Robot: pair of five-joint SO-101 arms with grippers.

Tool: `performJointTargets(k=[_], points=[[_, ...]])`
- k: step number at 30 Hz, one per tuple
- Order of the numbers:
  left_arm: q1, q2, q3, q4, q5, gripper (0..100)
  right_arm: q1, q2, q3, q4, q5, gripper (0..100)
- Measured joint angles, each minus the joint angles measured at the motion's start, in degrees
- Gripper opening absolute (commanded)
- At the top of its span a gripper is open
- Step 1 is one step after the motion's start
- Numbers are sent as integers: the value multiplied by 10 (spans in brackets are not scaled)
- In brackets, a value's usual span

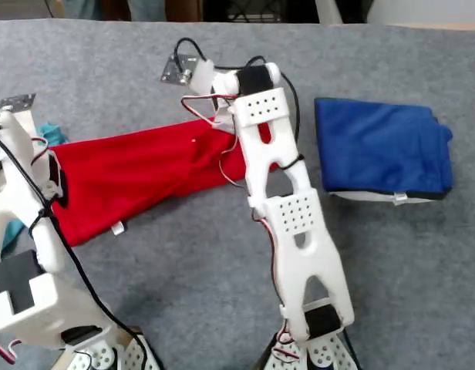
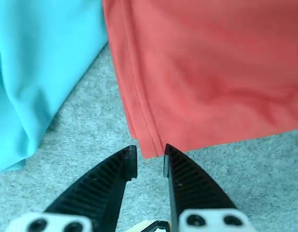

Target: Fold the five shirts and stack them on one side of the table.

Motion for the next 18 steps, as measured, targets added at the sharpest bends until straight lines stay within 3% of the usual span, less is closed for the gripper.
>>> performJointTargets(k=[3, 9, 13, 18], points=[[0, -17, 44, -22, 0, 120, -2, 0, -39, 23, -33, 7], [0, -67, 97, -33, -28, 120, -3, -5, -32, 27, -135, 15], [0, -118, 116, -33, -35, 123, 9, -78, 98, 27, -145, 15], [0, -184, 185, -35, -54, 123, 8, -229, 363, 25, -145, 15]])
